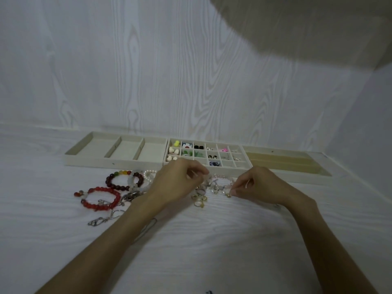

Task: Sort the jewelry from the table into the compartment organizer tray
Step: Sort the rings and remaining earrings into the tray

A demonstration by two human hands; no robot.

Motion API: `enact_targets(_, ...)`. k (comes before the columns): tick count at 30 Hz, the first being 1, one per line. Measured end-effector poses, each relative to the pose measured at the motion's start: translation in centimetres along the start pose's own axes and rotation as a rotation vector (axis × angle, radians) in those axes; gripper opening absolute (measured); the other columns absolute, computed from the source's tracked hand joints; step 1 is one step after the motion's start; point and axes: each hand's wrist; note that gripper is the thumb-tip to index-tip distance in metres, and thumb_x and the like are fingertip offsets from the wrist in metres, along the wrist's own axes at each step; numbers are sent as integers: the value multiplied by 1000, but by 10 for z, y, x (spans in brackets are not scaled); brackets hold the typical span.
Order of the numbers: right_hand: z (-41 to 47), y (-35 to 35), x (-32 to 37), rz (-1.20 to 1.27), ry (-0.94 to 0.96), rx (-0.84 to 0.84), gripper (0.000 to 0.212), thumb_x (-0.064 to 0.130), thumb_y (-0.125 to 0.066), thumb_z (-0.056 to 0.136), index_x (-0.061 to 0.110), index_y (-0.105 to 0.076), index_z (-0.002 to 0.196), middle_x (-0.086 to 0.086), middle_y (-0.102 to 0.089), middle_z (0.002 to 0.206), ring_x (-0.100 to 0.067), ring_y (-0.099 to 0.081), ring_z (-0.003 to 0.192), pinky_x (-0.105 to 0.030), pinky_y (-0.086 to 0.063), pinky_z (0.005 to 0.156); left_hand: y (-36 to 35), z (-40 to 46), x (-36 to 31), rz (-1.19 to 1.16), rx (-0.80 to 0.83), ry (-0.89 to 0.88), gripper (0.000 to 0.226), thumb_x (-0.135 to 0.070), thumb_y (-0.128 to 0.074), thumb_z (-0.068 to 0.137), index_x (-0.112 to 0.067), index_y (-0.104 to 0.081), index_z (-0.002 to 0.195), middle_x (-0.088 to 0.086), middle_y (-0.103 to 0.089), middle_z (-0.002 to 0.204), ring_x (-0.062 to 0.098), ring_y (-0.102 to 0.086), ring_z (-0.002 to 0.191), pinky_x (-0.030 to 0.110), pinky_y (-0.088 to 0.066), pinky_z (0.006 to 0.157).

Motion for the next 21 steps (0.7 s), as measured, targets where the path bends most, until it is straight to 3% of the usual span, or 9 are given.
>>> enact_targets(4,-2,0,-1,14,13,-10,8,22,-76,77,29,-75,79,16,-66,69,12,-53,56,-7,-37,55,-7,-6,-1,-56,47,-8,18,-23,-63,88,-33,-71,100,-18,-71,95,-4,-62,85,32,-54,82)
enact_targets(8,-2,-1,0,64,-8,-32,9,32,-76,76,27,-77,84,9,-70,76,11,-53,55,-10,-37,57,-10,-7,-1,-67,45,-1,20,-20,-65,86,-36,-71,98,-19,-70,95,-4,-62,87,33,-53,85)
enact_targets(13,1,-7,0,49,-30,-35,6,26,-70,83,27,-76,80,13,-70,74,12,-55,60,-14,-41,61,-13,-8,-1,-63,53,-29,21,-22,-69,82,-37,-71,97,-18,-70,96,-3,-62,86,34,-53,84)
enact_targets(16,1,-3,6,263,-96,-52,12,21,-63,89,17,-74,88,10,-65,65,5,-55,54,-9,-40,55,-15,-7,0,-54,66,-43,26,-29,-73,80,-38,-69,104,-19,-69,101,-4,-61,89,33,-53,84)
enact_targets(19,0,-4,14,410,-171,66,25,29,-60,90,7,-72,93,2,-59,65,-8,-50,60,-17,-37,57,-16,-7,-1,-79,76,-69,37,-39,-71,81,-37,-65,117,-21,-66,112,-6,-61,96,34,-53,86)
enact_targets(21,0,-7,17,506,-199,117,29,30,-60,91,3,-70,93,-2,-55,66,-11,-46,61,-21,-36,57,-16,-8,-4,-128,72,-80,36,-45,-70,80,-35,-68,114,-20,-69,106,-6,-62,92,35,-54,85)
Point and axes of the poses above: each hand's wrist, its own z-axis towards the middle knuckle, its own y-axis out of the back of the hand, x = y × z
